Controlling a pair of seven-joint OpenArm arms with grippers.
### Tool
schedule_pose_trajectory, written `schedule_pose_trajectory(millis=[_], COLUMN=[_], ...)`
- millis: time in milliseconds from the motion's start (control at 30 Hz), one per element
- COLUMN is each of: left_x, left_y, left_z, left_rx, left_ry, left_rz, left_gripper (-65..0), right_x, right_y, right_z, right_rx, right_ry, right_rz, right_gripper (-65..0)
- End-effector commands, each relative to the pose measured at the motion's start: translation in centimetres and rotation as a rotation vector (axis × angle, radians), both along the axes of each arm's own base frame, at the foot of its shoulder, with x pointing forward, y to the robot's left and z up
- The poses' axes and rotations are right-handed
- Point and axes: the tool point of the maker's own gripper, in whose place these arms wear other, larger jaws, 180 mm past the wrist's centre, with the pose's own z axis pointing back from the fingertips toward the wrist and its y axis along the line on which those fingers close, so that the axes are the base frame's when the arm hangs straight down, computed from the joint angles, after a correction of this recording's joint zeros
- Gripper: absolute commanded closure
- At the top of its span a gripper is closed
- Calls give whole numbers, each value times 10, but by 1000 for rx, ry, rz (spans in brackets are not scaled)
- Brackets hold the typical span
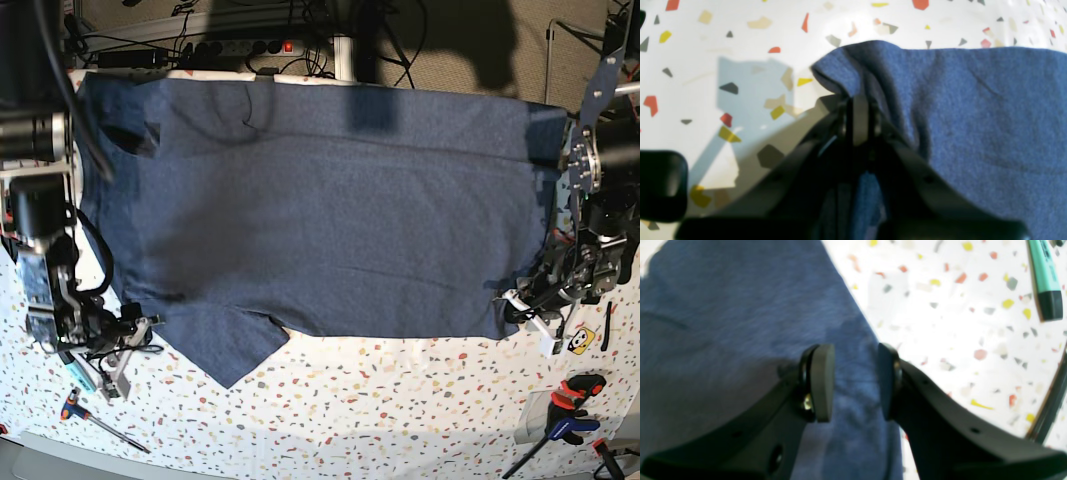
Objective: Fold the T-shirt properly
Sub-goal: 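Move both grippers to the hem corners and grasp them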
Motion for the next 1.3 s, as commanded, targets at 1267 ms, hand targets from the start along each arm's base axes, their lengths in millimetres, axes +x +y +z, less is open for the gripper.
schedule_pose_trajectory(millis=[1267], left_x=[4], left_y=[4], left_z=[6], left_rx=[13], left_ry=[12], left_rz=[-5], left_gripper=[0], right_x=[-9], right_y=[-53], right_z=[-39], right_rx=[-97], right_ry=[49], right_rz=[-48], right_gripper=[-221])
